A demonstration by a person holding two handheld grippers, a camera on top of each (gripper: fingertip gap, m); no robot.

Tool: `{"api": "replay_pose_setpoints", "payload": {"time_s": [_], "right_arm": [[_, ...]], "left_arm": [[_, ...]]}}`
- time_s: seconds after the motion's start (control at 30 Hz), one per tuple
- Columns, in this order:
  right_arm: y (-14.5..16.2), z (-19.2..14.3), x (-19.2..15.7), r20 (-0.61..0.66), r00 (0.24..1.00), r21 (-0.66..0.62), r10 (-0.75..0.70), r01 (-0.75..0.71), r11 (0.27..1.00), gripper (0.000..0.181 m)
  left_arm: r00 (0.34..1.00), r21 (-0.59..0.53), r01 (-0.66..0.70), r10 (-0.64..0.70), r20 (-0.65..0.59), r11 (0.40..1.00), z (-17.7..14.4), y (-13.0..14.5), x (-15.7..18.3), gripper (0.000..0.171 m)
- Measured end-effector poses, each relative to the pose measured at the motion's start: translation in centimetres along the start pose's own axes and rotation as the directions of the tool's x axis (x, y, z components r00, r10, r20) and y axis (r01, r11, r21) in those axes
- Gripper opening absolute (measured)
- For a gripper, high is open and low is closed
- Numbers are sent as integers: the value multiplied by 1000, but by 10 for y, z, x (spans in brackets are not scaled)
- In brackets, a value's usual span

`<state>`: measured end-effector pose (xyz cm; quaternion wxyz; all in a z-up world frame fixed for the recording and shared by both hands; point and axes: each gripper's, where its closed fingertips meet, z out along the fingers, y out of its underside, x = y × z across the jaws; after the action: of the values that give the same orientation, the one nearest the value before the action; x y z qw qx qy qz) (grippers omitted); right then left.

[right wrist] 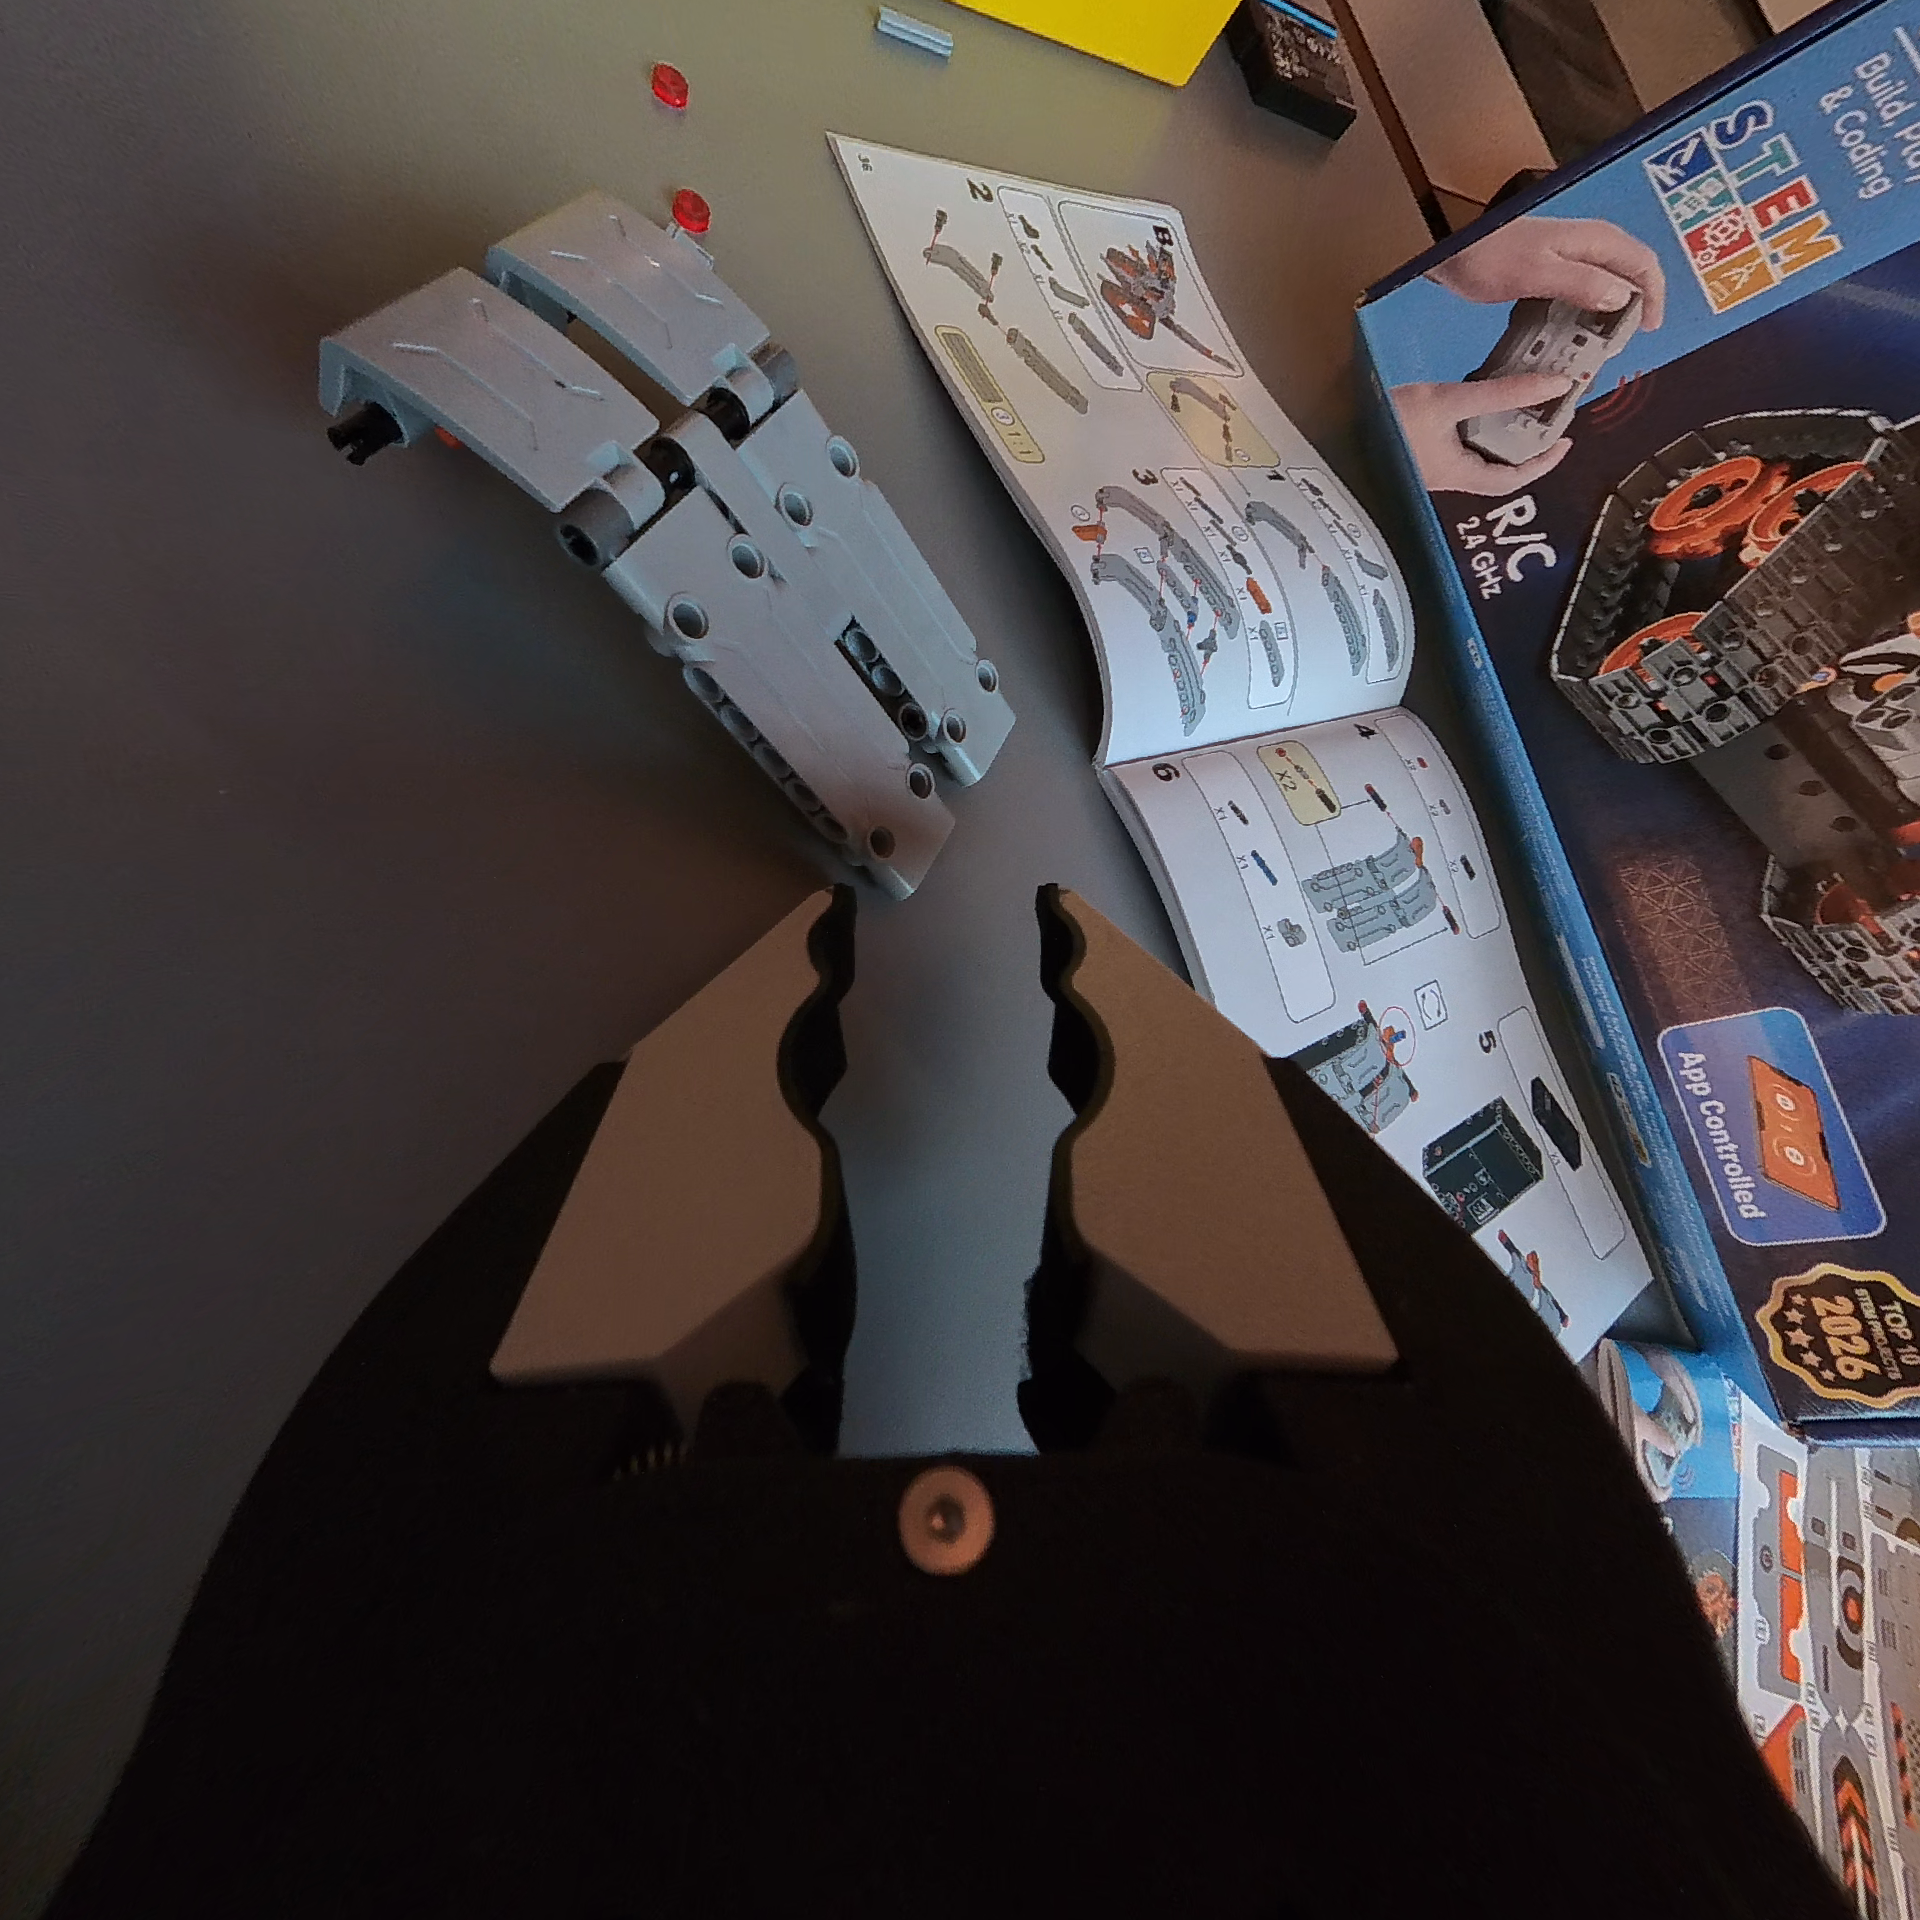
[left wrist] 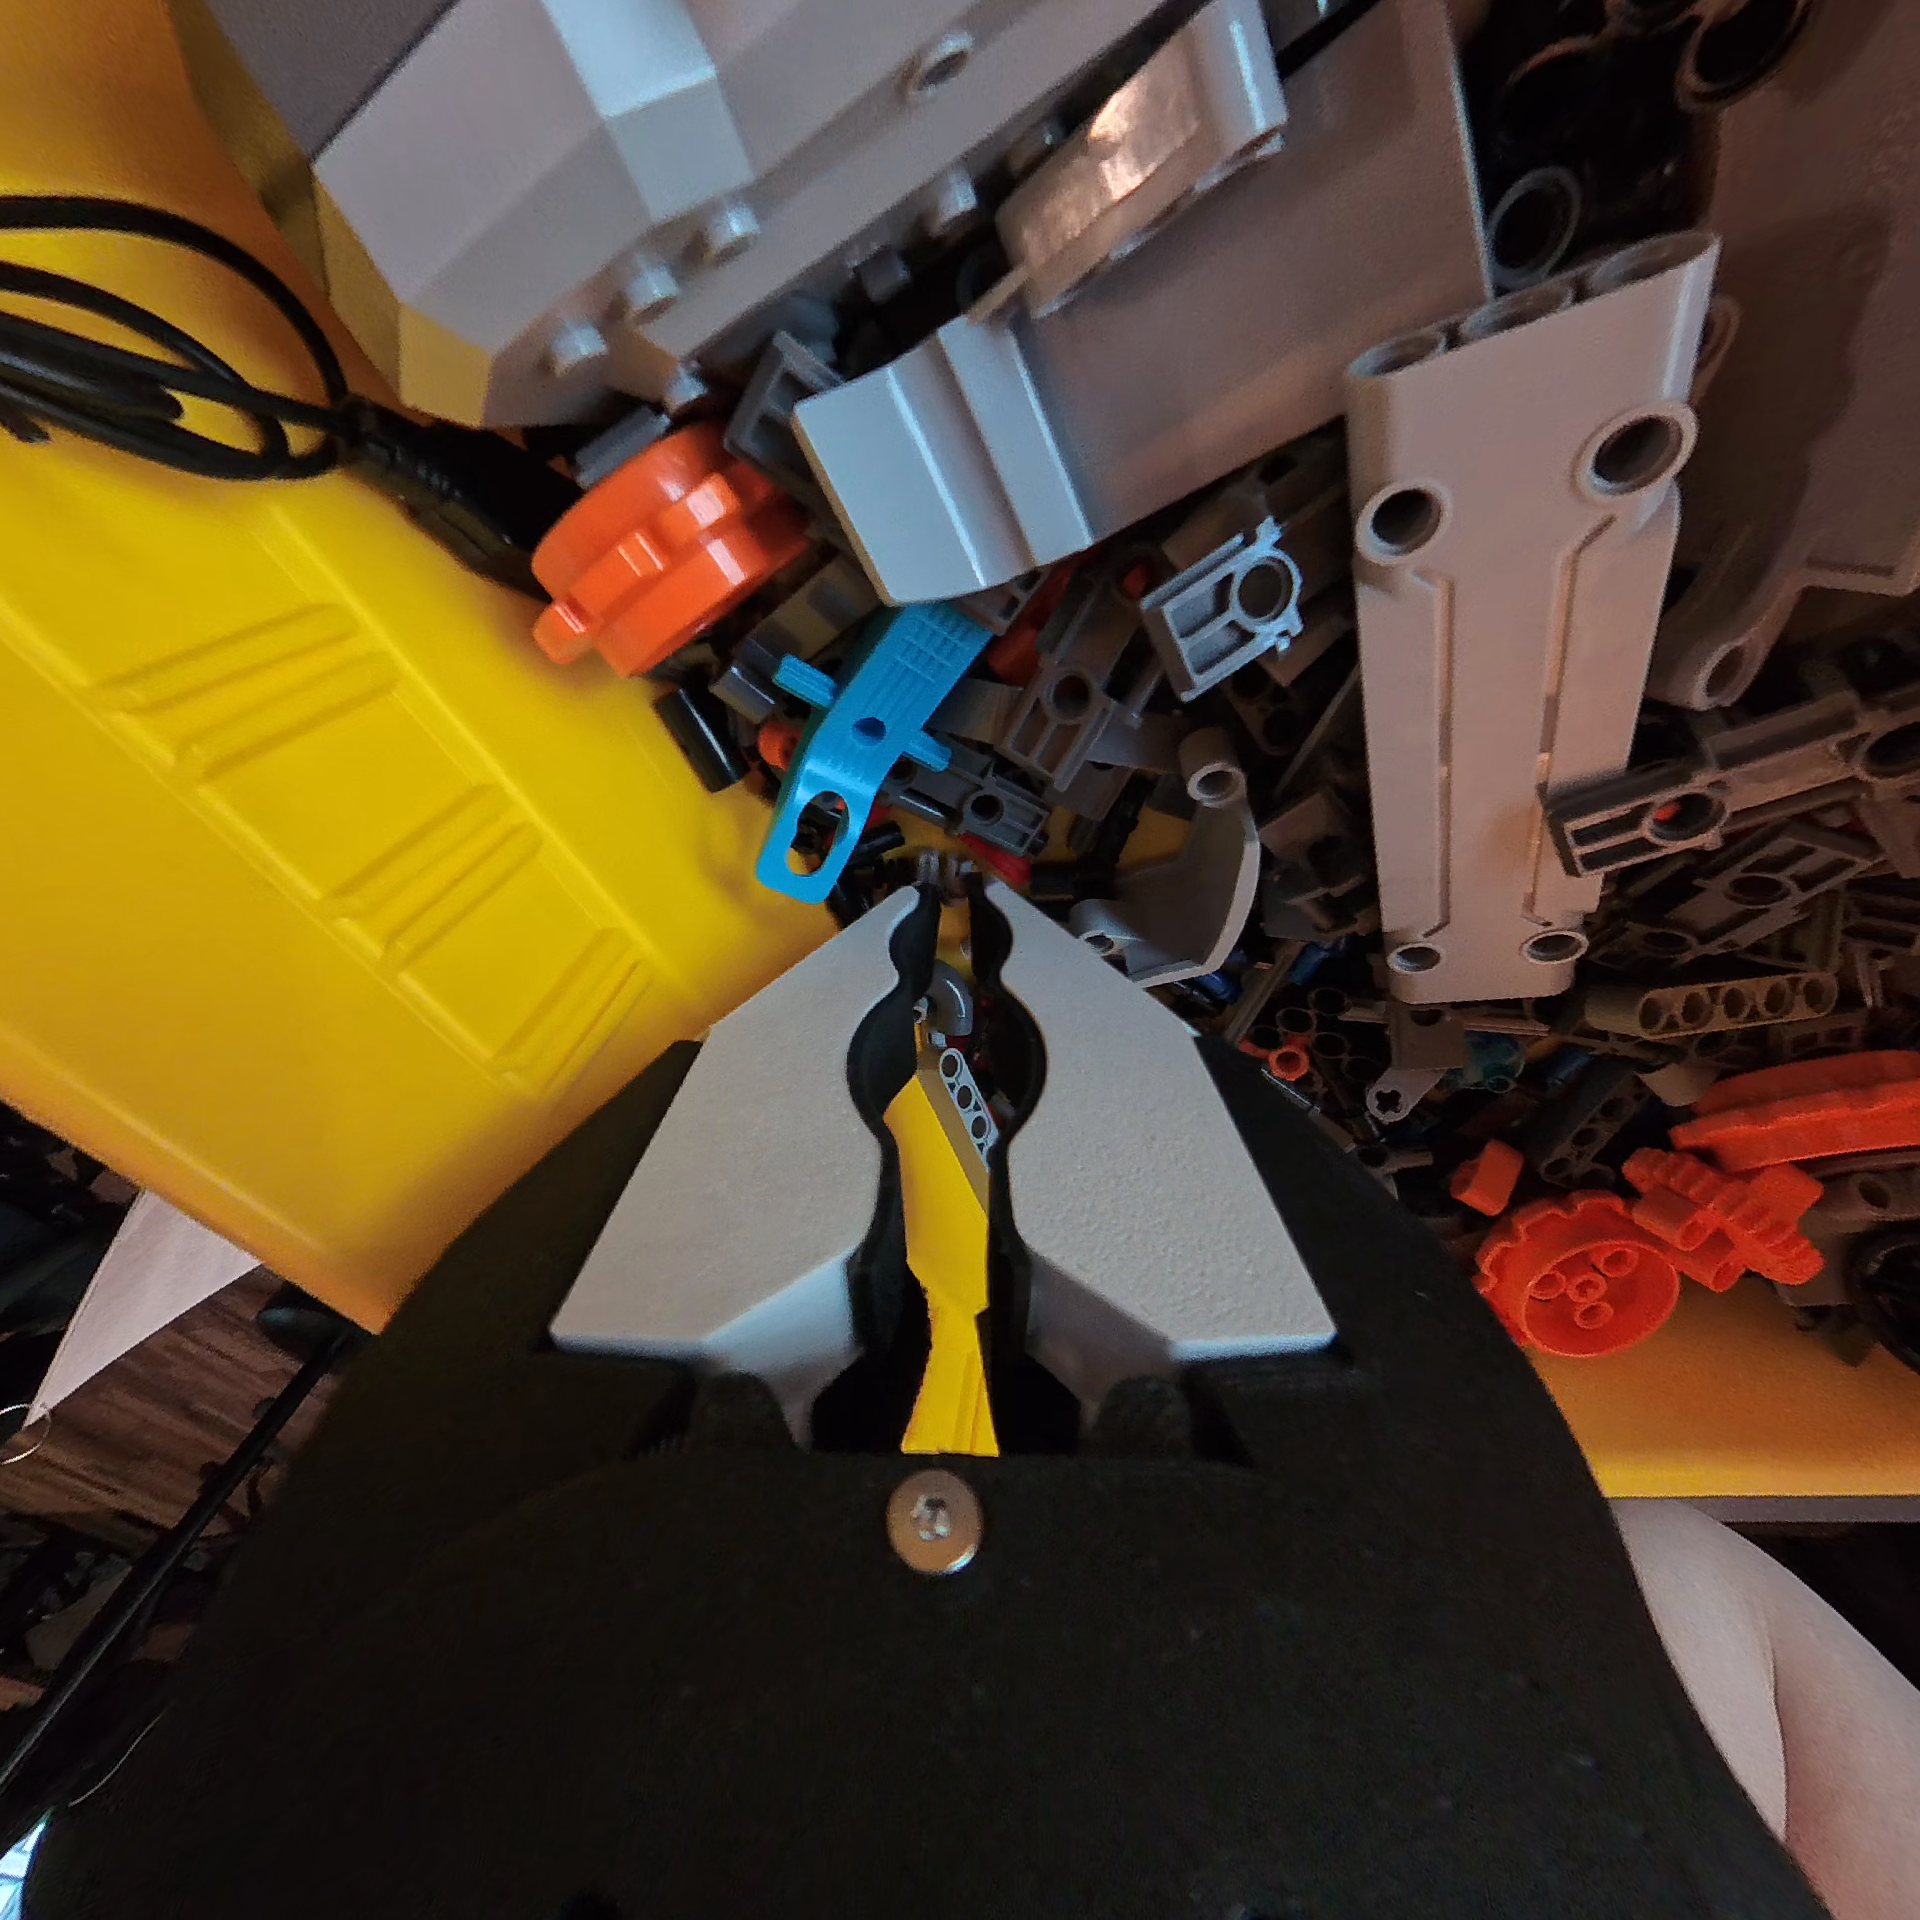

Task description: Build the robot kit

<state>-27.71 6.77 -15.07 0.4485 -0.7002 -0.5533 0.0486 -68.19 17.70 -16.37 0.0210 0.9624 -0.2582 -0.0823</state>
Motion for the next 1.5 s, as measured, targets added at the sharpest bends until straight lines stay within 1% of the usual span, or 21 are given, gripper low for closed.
{"api": "replay_pose_setpoints", "payload": {"time_s": [0.2, 0.33, 0.4, 0.47, 0.53, 0.57, 0.6, 0.67, 0.73, 0.77, 0.83, 0.87, 0.97, 1.0, 1.07, 1.2, 1.4, 1.5], "right_arm": [[0, 0, 0, 2, 1000, 1, 2, -2, 1000, 35], [0, 0, 0, 2, 1000, 1, 1, -1, 1000, 35], [0, 0, 0, 2, 1000, 1, 0, 0, 1000, 35], [0, 0, 0, 2, 1000, 1, 0, 0, 1000, 35], [0, 0, 0, 2, 1000, 0, 0, 0, 1000, 35], [0, 0, 0, 2, 1000, 0, -1, 1, 1000, 35], [0, 0, 0, 1, 1000, -1, -3, 3, 1000, 35], [0, -1, 0, 0, 1000, -3, -7, 7, 1000, 35], [0, -1, -1, -2, 1000, -5, -13, 13, 1000, 35], [0, -2, -1, -3, 1000, -6, -16, 16, 1000, 35], [0, -2, -1, -2, 1000, -6, -20, 20, 1000, 35], [-1, -2, -2, -2, 1000, -5, -21, 21, 1000, 35], [0, -2, -2, 2, 1000, -3, -18, 18, 1000, 35], [0, -2, -2, 3, 1000, -4, -19, 19, 1000, 35], [-1, -3, -3, 4, 1000, -4, -25, 25, 1000, 35], [-2, -3, -5, 9, 1000, 0, -30, 30, 1000, 35], [-2, -3, -5, 7, 999, -3, -37, 37, 999, 35], [-2, -3, -5, 9, 999, -2, -35, 35, 999, 35]], "left_arm": [[998, 3, 47, -47, -36, 999, -2, 0, 2, 3], [997, 30, 78, -77, -26, 997, -11, 1, -1, 2], [995, 51, 102, -102, -1, 993, -21, 3, -4, 3], [991, 115, 131, -133, 11, 985, -39, 1, -5, 2], [990, 240, 143, -142, -20, 960, -67, -11, 4, 2], [991, 324, 132, -122, -52, 937, -85, -22, 15, 3], [993, 414, 108, -75, -96, 904, -105, -34, 32, 3], [974, 568, 27, 107, -202, 823, -145, -52, 83, 3], [922, 642, -74, 297, -247, 763, -169, -57, 136, 3], [899, 646, -128, 363, -246, 753, -171, -58, 156, 3], [856, 603, -235, 456, -242, 762, -160, -58, 189, 3], [842, 573, -277, 482, -241, 771, -152, -59, 201, 3], [819, 476, -350, 510, -263, 807, -126, -64, 225, 3], [821, 436, -372, 509, -257, 820, -117, -63, 228, 3], [841, 362, -412, 502, -201, 836, -100, -63, 228, 3], [806, 282, -495, 556, -204, 822, -83, -56, 248, 2], [789, 124, -571, 584, -192, 812, -54, -42, 253, 2], [783, 86, -586, 590, -197, 806, -47, -38, 253, 2]]}}
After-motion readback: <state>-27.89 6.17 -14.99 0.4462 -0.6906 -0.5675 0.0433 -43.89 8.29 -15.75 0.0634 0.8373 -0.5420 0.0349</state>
